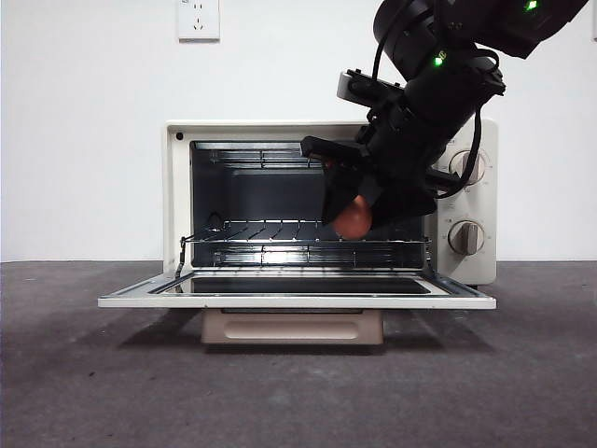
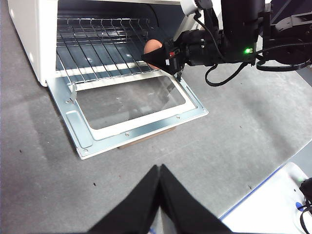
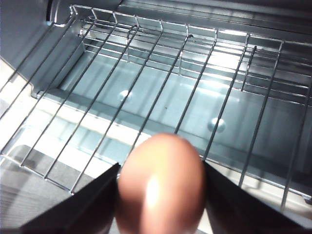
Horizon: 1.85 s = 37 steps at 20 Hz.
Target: Eggoven
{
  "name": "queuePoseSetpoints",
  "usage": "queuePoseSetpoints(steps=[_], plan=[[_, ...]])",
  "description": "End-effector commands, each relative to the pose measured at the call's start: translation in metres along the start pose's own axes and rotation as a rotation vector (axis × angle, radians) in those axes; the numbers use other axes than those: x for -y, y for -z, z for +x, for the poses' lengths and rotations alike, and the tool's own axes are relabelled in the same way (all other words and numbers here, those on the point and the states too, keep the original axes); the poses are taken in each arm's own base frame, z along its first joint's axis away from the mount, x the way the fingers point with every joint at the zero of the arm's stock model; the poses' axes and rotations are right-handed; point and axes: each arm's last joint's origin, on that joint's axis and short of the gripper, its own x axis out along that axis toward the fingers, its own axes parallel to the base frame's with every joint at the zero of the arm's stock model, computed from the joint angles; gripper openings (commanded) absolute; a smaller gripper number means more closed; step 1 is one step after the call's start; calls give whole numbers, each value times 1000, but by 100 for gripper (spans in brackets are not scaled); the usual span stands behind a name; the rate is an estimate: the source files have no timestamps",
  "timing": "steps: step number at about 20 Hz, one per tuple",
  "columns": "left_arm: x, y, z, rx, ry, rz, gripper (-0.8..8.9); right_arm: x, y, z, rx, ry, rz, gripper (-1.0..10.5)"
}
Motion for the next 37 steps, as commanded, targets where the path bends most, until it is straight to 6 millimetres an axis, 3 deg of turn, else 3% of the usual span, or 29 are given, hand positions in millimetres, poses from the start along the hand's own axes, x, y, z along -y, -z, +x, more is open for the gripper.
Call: queuePoseSetpoints(steps=[1, 12, 21, 24, 28, 32, 37], plan=[[1, -3, -1, 12, 5, 5, 6, -4, -1, 5, 5, -6, -2, 292], [1, -3, -1, 13, 5, 5, 6, -4, -2, 2, 2, -8, 16, 314], [1, -3, -1, 16, 5, 7, 6, -11, -21, -36, 46, -44, 15, 320], [0, -5, 1, 26, -12, 10, 6, -19, -27, -65, 46, -69, 4, 320], [-9, -19, 20, 47, -76, 13, 6, -33, -36, -129, 102, -118, -19, 320], [-36, -20, 71, 2, -82, -55, 6, -37, -33, -202, 166, -161, -46, 320], [-82, -4, 131, -35, -68, -194, 6, -28, -17, -268, 223, -170, -67, 320]])
